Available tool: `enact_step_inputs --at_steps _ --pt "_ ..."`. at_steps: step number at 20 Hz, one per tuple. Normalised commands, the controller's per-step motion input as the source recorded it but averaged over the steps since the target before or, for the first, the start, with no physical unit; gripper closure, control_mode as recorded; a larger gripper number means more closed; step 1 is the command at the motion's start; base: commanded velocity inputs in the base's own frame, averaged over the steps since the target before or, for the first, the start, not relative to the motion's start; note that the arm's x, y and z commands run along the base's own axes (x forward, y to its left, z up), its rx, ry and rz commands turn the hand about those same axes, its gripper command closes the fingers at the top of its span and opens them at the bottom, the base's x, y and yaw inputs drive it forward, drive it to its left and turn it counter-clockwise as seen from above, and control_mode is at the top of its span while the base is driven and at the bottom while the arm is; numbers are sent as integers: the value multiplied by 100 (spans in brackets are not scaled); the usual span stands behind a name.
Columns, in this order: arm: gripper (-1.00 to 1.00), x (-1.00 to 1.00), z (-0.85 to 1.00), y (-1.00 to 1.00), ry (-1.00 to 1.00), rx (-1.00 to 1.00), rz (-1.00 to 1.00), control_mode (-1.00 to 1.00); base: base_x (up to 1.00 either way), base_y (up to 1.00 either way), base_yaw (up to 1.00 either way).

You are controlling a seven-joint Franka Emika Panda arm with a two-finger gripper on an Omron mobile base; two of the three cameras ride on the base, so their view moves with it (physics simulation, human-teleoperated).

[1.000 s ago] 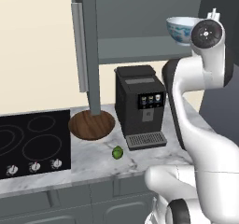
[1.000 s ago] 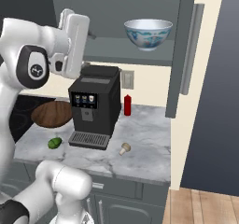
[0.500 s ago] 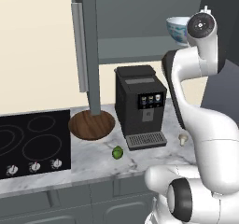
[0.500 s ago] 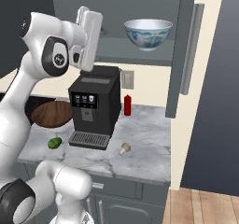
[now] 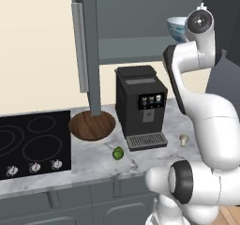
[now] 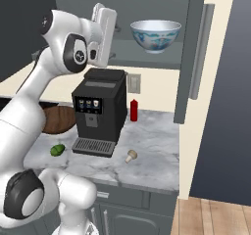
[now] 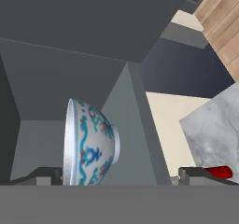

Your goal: Pick both bowls and place them on the counter. Then place the avocado in one bowl and place the mushroom in the other bowl.

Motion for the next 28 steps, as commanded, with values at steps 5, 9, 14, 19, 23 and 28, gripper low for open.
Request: enact_step_inputs --at_steps 5,9,14,19,23,28 --pt "-100 51 0 -11 2 -3 0 -100 0 0 0" --pt "-100 55 -1 -9 0 0 0 -100 0 0 0" --pt "-100 49 -8 -10 4 -2 0 -100 0 0 0" --pt "-100 51 -3 -12 1 -1 0 -100 0 0 0" --pt "-100 53 -3 -10 1 0 0 -100 0 0 0" --pt "-100 53 -3 -13 3 -1 0 -100 0 0 0"
